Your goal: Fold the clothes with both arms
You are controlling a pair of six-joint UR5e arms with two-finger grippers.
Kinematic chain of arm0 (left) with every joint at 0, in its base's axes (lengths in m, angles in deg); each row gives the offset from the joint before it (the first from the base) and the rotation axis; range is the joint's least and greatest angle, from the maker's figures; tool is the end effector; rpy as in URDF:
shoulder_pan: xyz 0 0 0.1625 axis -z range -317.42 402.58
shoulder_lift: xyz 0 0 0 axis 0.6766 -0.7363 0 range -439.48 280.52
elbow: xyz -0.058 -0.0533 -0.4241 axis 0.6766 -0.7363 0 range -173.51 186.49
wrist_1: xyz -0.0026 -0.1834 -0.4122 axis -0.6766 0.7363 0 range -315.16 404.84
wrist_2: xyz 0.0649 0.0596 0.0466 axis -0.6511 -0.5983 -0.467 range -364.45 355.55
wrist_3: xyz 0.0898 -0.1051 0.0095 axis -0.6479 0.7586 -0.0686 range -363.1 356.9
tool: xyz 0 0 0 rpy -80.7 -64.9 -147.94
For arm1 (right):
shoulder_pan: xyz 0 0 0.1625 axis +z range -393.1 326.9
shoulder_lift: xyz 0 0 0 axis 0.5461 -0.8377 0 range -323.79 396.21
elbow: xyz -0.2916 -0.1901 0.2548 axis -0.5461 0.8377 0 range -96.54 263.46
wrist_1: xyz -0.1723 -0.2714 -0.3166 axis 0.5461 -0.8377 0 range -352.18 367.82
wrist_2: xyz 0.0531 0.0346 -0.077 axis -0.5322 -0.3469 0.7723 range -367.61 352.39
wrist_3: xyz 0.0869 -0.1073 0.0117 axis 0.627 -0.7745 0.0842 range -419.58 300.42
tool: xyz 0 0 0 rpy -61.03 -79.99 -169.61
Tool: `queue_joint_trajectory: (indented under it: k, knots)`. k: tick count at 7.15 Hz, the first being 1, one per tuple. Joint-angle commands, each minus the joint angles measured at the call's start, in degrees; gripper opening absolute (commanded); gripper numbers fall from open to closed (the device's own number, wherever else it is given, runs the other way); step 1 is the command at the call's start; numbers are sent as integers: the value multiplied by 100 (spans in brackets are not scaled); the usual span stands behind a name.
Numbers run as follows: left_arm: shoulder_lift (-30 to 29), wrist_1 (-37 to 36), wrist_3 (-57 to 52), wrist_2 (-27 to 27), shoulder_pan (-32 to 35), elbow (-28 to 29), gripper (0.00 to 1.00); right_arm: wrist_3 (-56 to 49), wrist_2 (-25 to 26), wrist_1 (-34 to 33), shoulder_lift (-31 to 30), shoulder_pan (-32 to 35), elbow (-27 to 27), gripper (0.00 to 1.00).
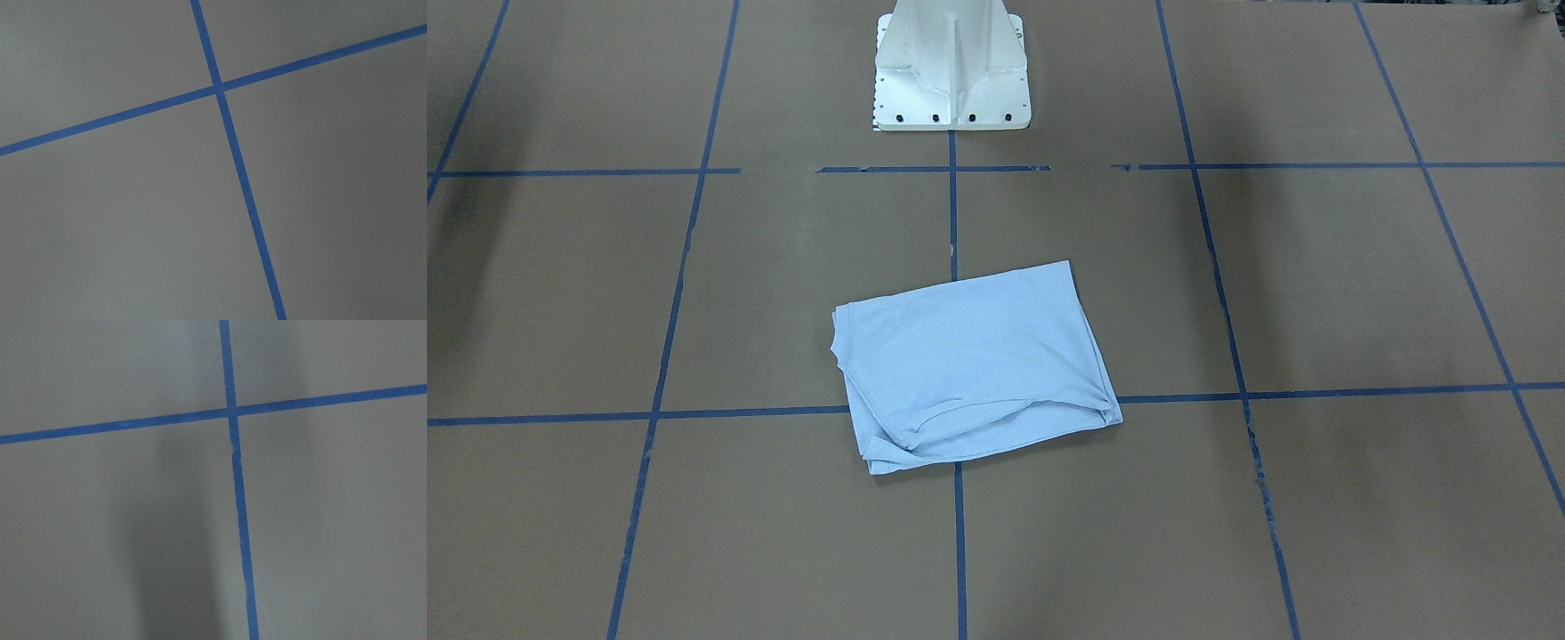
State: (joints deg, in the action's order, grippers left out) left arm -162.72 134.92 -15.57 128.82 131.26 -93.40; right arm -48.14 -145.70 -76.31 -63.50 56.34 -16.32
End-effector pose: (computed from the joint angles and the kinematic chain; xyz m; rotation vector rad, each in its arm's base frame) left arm -0.0272 -0.4856 0.6627 0.1265 0.7483 0.2501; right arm 0.0256 -0.4674 0.6688 0.0094 -0.8447 0.1350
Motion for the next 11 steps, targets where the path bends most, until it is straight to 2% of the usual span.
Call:
queue_joint_trajectory:
  k: [1,2,3,6,11]
  knots:
    - [-8,1,16,15,0,-4,100,-11,45,-8,-13,249,-85,100]
    - [-8,1,33,32,0,13,100,-11,54,1,-5,250,-94,100]
    - [1,-7,425,250,0,74,100,-11,45,-8,-5,250,-94,100]
    - [10,-16,1718,261,0,92,100,-11,10,-8,-5,250,-94,100]
    - [-43,-16,1791,279,0,48,100,-11,1,-8,13,250,-112,100]
